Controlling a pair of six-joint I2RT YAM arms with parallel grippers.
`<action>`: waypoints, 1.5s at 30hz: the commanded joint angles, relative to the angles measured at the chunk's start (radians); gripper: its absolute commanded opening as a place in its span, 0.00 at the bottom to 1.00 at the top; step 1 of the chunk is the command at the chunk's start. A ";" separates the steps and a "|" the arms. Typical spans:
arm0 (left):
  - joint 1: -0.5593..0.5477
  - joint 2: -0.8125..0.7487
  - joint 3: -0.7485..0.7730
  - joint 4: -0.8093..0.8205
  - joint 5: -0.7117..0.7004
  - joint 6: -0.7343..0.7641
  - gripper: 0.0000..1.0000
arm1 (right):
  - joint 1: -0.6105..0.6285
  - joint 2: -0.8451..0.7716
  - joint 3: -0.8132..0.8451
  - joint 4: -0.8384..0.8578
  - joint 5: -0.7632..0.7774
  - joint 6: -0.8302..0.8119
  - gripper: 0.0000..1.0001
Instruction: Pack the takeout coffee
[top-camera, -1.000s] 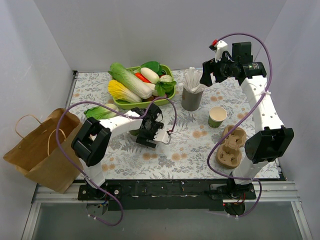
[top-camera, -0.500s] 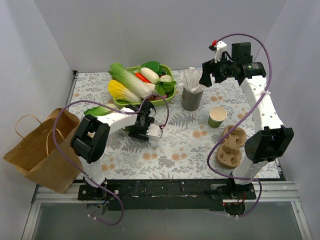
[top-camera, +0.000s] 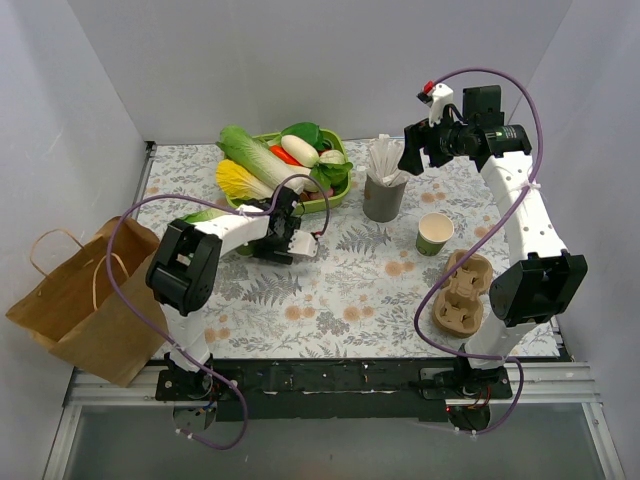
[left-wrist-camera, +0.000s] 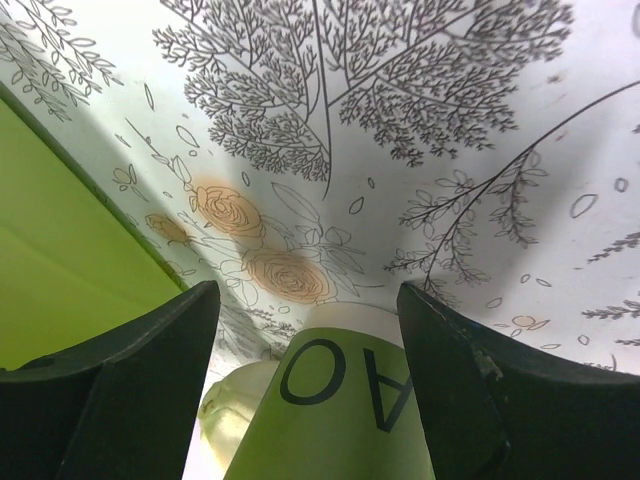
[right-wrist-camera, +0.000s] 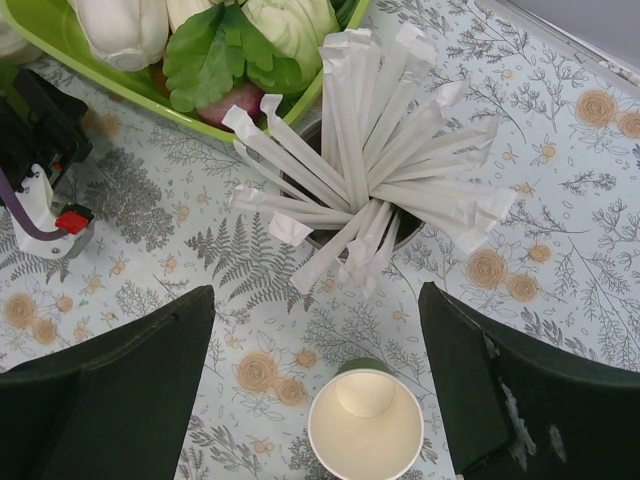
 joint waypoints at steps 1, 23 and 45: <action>-0.011 -0.033 0.042 -0.045 0.114 -0.011 0.73 | -0.002 -0.018 -0.012 0.036 -0.009 0.010 0.90; 0.035 -0.536 0.600 -0.214 0.000 -0.921 0.95 | 0.072 0.045 0.028 -0.043 -0.251 -0.040 0.98; 0.289 -0.816 0.516 -0.737 -0.377 -0.924 0.93 | 0.189 0.059 -0.013 0.015 -0.400 0.115 0.98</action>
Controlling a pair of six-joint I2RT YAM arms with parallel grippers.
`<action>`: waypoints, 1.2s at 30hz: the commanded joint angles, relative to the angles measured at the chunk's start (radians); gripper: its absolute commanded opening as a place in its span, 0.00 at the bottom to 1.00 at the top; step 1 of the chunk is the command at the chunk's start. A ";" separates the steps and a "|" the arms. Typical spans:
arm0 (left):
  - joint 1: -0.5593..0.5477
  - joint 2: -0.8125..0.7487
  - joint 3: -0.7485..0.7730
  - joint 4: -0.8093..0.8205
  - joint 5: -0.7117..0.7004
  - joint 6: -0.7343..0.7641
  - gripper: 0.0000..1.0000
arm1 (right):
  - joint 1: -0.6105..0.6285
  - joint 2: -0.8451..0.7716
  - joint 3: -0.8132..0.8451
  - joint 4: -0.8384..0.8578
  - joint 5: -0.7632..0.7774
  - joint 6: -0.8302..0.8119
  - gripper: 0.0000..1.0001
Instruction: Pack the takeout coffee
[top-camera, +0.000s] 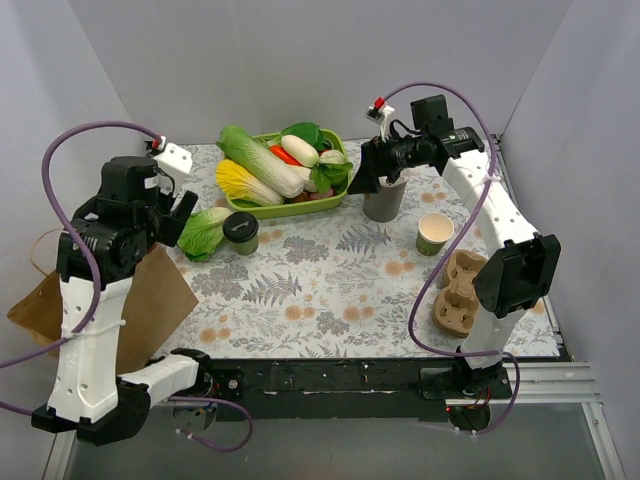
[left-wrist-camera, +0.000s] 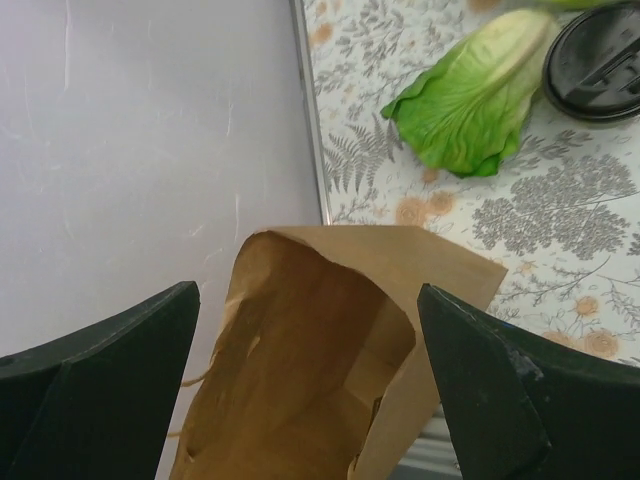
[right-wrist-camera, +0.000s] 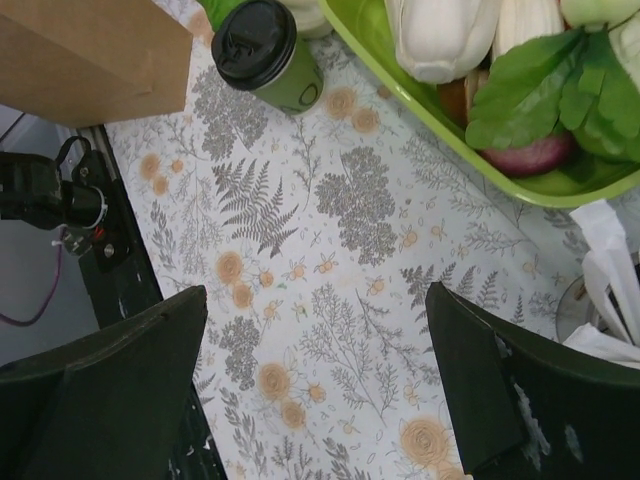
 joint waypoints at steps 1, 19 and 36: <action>0.079 -0.016 -0.010 -0.056 -0.036 -0.021 0.93 | -0.003 -0.041 -0.039 0.014 -0.055 0.023 0.98; 0.154 0.426 0.572 0.207 0.074 -0.260 0.98 | 0.425 0.338 0.586 -0.023 -0.282 -0.269 0.80; 0.185 0.269 0.323 0.322 0.230 -0.351 0.98 | 0.709 0.378 0.074 1.238 -0.094 0.437 0.82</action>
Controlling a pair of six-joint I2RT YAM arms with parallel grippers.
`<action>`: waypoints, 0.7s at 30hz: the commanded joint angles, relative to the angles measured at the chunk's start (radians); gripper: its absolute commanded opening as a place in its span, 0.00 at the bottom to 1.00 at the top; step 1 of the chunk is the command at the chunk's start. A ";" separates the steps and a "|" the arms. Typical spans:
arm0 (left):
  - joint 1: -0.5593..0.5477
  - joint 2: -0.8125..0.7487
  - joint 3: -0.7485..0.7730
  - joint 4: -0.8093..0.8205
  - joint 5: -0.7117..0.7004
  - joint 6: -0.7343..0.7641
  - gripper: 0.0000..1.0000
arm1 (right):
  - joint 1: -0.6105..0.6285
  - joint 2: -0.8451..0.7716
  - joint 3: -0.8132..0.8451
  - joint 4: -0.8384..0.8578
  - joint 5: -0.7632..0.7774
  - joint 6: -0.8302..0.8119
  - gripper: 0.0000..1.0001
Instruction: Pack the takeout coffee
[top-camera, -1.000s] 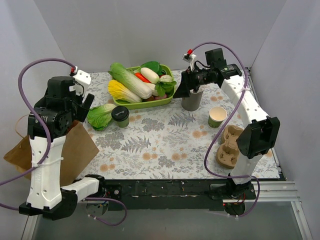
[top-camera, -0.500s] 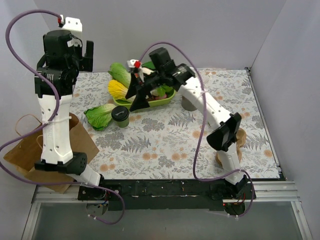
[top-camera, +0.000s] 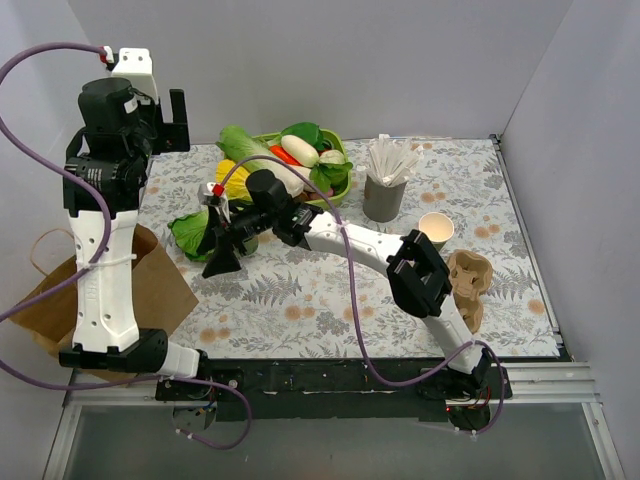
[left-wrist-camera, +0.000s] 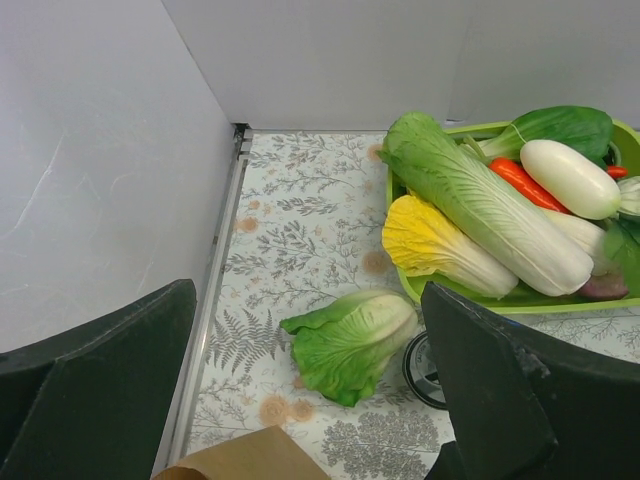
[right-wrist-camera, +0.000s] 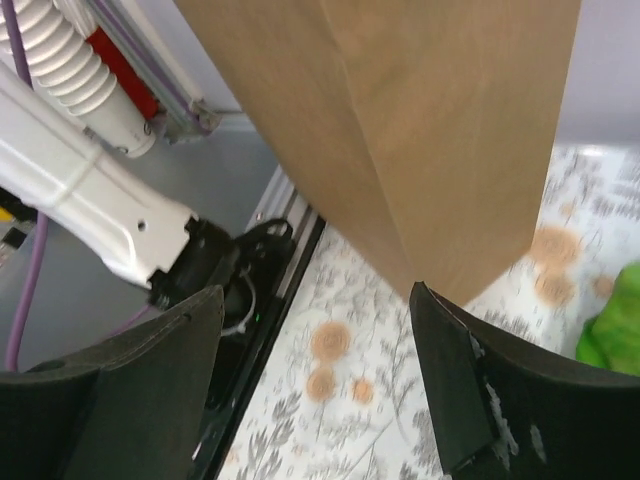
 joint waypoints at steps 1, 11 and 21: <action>0.002 -0.064 -0.014 0.017 0.018 -0.009 0.98 | 0.036 -0.025 0.046 0.348 0.080 0.155 0.82; 0.002 -0.084 -0.049 0.010 0.004 0.011 0.98 | 0.096 0.151 0.214 0.418 0.186 0.238 0.81; 0.009 -0.083 -0.081 0.034 0.001 0.022 0.98 | 0.102 0.158 0.244 0.370 0.278 0.221 0.50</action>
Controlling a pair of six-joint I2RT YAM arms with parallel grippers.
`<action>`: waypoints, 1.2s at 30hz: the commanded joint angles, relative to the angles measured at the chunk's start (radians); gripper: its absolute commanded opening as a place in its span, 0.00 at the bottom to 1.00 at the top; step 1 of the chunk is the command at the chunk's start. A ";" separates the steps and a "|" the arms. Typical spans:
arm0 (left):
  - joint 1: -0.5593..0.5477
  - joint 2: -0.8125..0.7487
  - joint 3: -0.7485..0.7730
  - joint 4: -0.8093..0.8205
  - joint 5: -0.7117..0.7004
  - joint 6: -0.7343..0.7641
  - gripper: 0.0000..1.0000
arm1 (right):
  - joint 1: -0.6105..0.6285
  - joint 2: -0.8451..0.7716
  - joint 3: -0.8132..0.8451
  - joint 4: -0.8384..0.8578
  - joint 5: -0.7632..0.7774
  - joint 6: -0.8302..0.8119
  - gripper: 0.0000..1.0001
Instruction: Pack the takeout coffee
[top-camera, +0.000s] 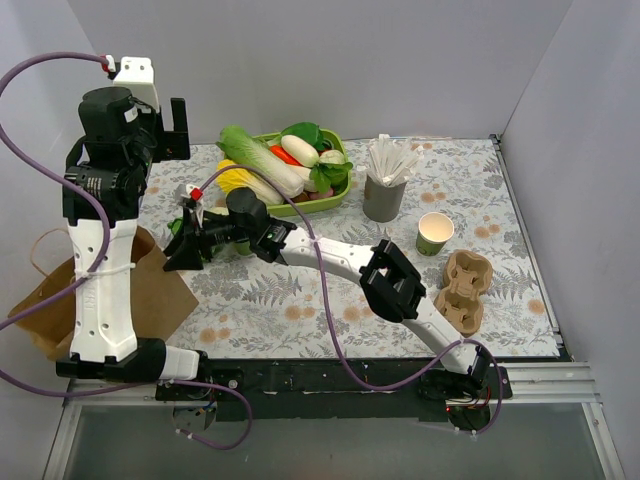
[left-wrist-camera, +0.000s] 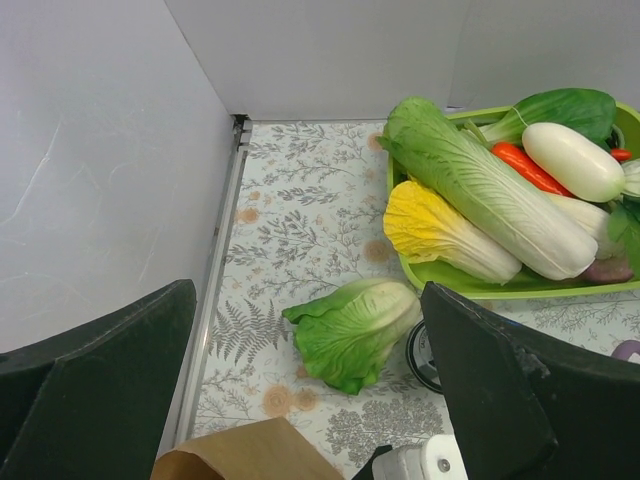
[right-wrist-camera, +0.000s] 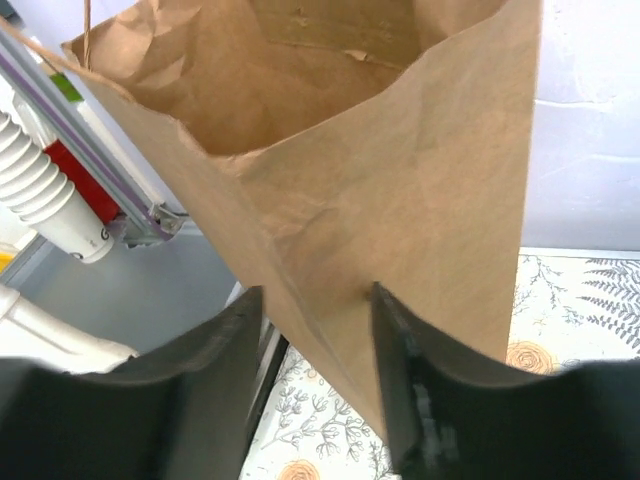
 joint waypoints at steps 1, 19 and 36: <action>0.009 -0.017 0.001 0.026 -0.007 0.016 0.98 | -0.001 -0.029 0.072 0.017 0.063 -0.011 0.48; 0.009 0.005 0.005 0.044 0.023 0.039 0.98 | -0.084 -0.312 -0.231 -0.141 0.010 -0.112 0.01; 0.009 -0.017 -0.081 0.161 0.203 0.047 0.98 | -0.189 -0.824 -0.785 -0.462 0.019 -0.465 0.11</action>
